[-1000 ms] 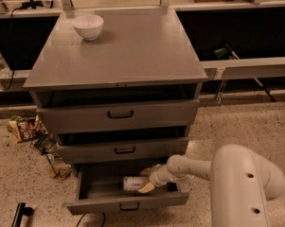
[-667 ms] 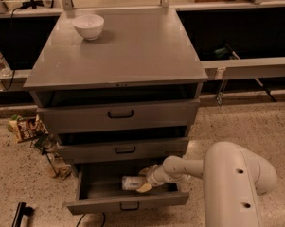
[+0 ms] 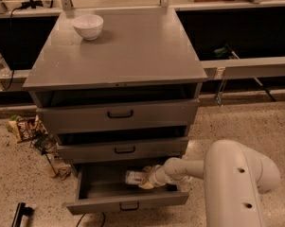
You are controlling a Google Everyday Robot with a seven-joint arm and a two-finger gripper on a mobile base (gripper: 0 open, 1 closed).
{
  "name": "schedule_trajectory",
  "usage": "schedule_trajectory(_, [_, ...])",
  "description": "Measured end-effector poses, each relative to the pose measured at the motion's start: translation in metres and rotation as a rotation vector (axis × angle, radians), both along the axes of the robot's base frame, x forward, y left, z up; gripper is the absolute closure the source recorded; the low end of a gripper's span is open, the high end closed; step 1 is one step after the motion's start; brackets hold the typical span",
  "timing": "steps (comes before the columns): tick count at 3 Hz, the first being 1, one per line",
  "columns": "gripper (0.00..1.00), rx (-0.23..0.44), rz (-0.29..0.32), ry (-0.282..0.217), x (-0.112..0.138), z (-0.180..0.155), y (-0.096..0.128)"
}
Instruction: Place blue plastic bottle into bottom drawer
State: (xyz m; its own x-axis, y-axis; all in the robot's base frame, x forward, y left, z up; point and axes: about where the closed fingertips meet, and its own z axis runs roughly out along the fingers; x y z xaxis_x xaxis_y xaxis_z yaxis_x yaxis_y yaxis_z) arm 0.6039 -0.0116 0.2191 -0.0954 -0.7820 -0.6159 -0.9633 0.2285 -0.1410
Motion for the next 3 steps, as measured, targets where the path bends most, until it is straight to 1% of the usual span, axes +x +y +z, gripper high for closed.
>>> schedule_trajectory(1, [0.74, 0.010, -0.023, -0.016, -0.002, 0.018, -0.010])
schedule_trajectory(2, [0.97, 0.029, -0.031, 0.014, -0.011, 0.030, -0.021])
schedule_trajectory(3, [1.00, 0.041, -0.027, 0.066, -0.028, 0.039, -0.035])
